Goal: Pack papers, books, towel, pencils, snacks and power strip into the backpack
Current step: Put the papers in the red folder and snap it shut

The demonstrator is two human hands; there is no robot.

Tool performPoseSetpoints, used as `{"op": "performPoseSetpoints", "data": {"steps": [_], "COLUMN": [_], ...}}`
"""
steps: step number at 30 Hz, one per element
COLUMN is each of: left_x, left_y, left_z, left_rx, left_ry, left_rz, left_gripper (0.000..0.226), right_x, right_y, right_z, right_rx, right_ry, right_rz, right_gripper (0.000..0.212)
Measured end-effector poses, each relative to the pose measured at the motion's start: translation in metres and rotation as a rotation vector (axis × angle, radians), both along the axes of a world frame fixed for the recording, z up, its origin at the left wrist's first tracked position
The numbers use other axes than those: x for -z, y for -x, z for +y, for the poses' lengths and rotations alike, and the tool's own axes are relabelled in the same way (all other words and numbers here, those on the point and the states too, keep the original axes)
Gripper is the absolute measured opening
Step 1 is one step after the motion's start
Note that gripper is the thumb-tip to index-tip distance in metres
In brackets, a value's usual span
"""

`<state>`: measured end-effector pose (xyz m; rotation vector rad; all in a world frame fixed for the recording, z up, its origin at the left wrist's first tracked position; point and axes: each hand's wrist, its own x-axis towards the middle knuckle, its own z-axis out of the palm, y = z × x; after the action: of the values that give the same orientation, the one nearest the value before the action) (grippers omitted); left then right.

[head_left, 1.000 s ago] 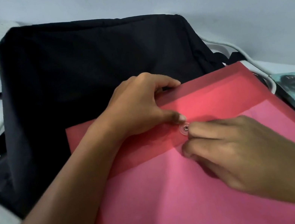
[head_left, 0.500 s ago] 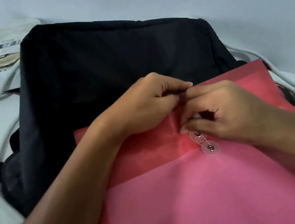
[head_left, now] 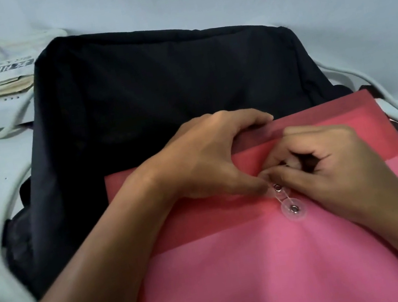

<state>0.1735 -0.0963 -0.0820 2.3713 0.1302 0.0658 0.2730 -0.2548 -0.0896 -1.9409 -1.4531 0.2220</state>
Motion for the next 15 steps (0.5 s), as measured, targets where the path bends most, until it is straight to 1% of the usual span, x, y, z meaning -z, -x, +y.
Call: {"op": "performPoseSetpoints", "data": {"steps": [3,7,9,11,13,14,15], "left_x": [0.0,-0.004,-0.007,-0.009,-0.011,-0.011,-0.012], "left_y": [-0.001,0.001,-0.001,-0.005,-0.006,-0.005,-0.003], "left_z": [0.003,0.018,0.022,0.022,0.021,0.02,0.019], "left_rx": [-0.032,0.01,-0.013,-0.052,-0.075,-0.098,-0.134], "left_ry": [0.029,0.309,0.31,0.278,0.33,0.38,0.444], "left_rz": [-0.026,0.037,0.086,0.163,0.207,0.214,0.213], "left_gripper": [0.084,0.075,0.068,0.049,0.024,0.018,0.017], "right_x": [0.001,-0.012,-0.023,-0.028,-0.029,-0.029,-0.03], "right_y": [0.0,-0.002,-0.002,-0.002,-0.001,0.0,0.0], "right_z": [0.002,-0.001,-0.003,-0.004,-0.007,-0.01,-0.013], "right_rx": [-0.011,-0.045,-0.049,-0.049,-0.025,0.007,0.049], "right_ry": [-0.015,-0.038,-0.018,0.039,0.097,0.117,0.132], "right_rz": [0.027,0.012,-0.035,-0.103,-0.133,-0.119,-0.106], "right_gripper": [0.018,0.019,0.014,0.012,0.013,0.013,0.014]}}
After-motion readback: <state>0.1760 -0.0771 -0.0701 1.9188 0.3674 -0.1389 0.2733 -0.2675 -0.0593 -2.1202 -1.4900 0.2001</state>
